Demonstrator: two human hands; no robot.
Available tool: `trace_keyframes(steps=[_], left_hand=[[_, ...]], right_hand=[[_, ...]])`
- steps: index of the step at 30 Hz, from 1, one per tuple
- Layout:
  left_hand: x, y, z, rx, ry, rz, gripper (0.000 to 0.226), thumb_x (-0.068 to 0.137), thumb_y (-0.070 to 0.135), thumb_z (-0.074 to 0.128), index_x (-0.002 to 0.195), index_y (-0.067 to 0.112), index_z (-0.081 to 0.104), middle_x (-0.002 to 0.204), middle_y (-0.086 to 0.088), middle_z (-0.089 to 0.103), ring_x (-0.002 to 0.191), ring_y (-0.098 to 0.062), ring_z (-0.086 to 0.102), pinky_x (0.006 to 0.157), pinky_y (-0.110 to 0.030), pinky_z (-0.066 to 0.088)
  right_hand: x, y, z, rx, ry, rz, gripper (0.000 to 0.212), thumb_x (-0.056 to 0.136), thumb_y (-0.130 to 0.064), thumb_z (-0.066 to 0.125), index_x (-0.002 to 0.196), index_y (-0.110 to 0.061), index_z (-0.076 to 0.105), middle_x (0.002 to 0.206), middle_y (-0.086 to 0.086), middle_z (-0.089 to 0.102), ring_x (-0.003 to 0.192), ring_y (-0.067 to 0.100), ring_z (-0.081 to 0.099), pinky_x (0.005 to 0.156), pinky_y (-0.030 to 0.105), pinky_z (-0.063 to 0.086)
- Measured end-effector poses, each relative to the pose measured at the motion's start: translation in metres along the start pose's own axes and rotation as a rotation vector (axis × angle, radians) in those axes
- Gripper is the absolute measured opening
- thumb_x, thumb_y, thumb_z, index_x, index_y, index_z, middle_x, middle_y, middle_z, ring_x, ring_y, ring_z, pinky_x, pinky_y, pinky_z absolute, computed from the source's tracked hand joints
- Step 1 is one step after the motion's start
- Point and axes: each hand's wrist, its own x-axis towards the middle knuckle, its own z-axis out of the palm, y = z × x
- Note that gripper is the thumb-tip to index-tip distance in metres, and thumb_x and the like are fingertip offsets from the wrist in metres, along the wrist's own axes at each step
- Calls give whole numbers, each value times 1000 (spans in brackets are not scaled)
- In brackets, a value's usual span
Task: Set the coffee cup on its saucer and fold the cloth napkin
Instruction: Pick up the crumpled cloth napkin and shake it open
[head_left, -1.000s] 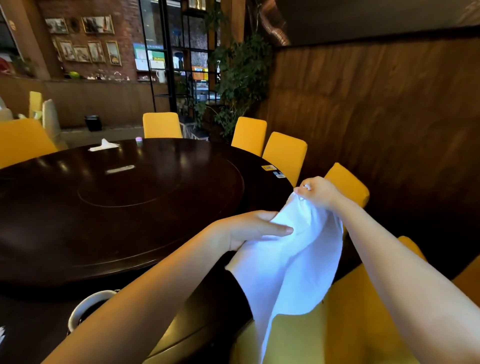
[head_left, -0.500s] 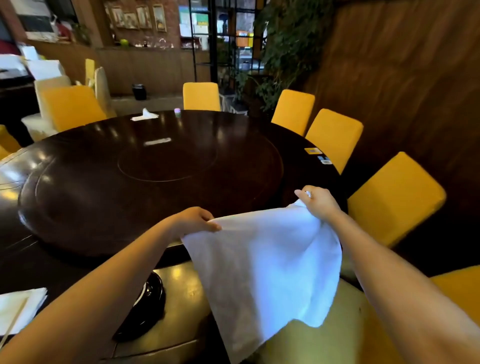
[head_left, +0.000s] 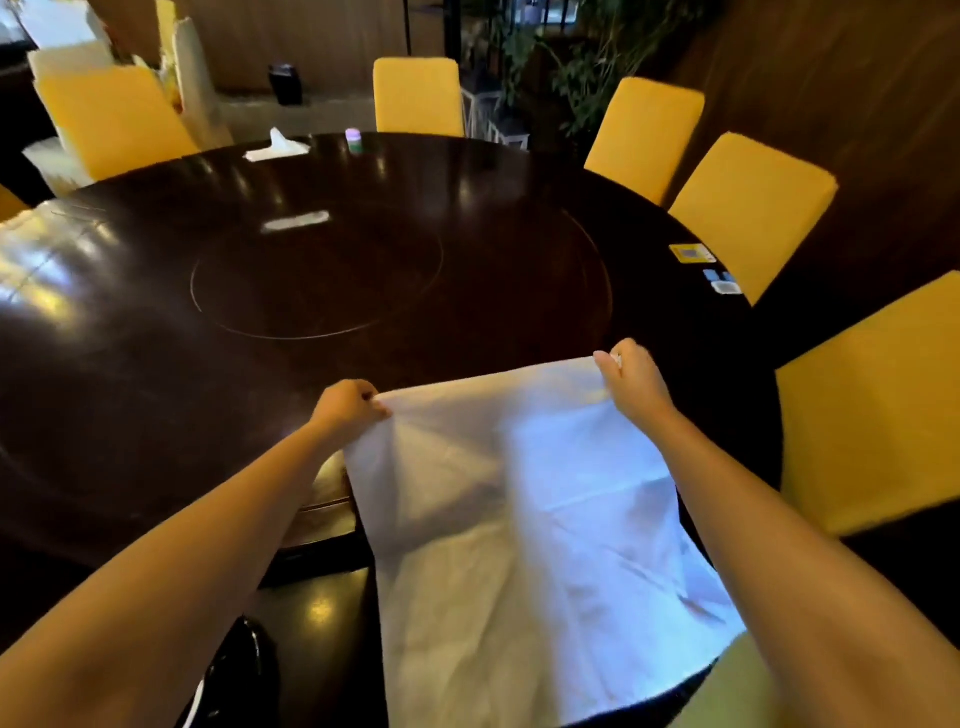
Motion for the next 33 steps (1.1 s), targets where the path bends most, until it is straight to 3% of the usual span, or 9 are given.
trace_keyframes(steps=[3, 6, 8, 10, 14, 16, 19, 30, 33], left_hand=[[17, -6, 10, 3, 103, -42, 20, 84, 15, 61, 103, 8, 64, 102, -16, 65, 91, -31, 60, 80, -40, 51], [16, -9, 22, 183, 309, -54, 26, 86, 13, 53, 112, 12, 58, 116, -15, 58, 108, -33, 50, 92, -44, 38], [-1, -6, 39, 218, 442, 64, 35, 86, 11, 51, 121, 10, 53, 125, -16, 53, 118, -34, 43, 99, -47, 30], [-31, -3, 69, 174, 504, 313, 42, 79, 12, 51, 120, 6, 54, 124, -20, 55, 116, -37, 46, 97, -47, 33], [-123, -16, 154, 193, 225, 662, 42, 95, 35, 31, 129, 15, 45, 135, -15, 50, 127, -26, 35, 110, -38, 16], [-160, -32, 189, 346, 28, 685, 49, 97, 48, 20, 137, 25, 37, 143, -4, 38, 135, -22, 27, 112, -36, 9], [-182, -44, 208, 456, -46, 584, 54, 95, 54, 21, 143, 30, 24, 150, 2, 25, 140, -17, 16, 111, -38, 6], [-190, -44, 209, 487, -79, 552, 56, 96, 53, 17, 146, 30, 10, 155, 3, 12, 142, -12, -3, 112, -42, 3], [-198, -44, 212, 485, -81, 539, 57, 95, 53, 19, 146, 28, 14, 154, 1, 16, 143, -14, 0, 112, -43, 5]], right_hand=[[21, 8, 13, -144, 4, -8, 29, 95, -28, 47, 104, -1, 50, 115, 22, 45, 104, 39, 46, 84, 43, 39], [27, 15, 21, -226, 3, -22, 45, 91, -34, 53, 128, -11, 42, 131, 18, 36, 116, 37, 37, 95, 44, 34], [19, 18, 23, -206, 38, -76, 58, 89, -35, 55, 139, -14, 33, 139, 16, 32, 121, 37, 33, 98, 44, 32], [0, 19, 24, -134, 138, -149, 63, 88, -34, 56, 142, -14, 30, 145, 15, 30, 127, 36, 30, 103, 46, 29], [-71, 28, 48, -14, 250, -300, 58, 85, -32, 44, 135, -3, 41, 141, 22, 42, 127, 32, 33, 107, 38, 22], [-124, 45, 75, -41, 81, -379, 50, 88, -32, 41, 130, -3, 47, 135, 22, 49, 126, 31, 39, 104, 39, 27], [-188, 77, 108, -377, -272, -522, 50, 92, -40, 31, 133, -14, 46, 140, 7, 48, 127, 26, 48, 104, 37, 25], [-154, 175, 36, -582, -238, -75, 76, 88, -59, -9, 146, -23, 25, 154, -3, 23, 141, 20, 24, 113, 42, 14], [-143, 176, 26, -662, -224, 44, 67, 91, -55, 3, 148, -21, 14, 157, 3, 14, 145, 22, 11, 116, 45, 9]])
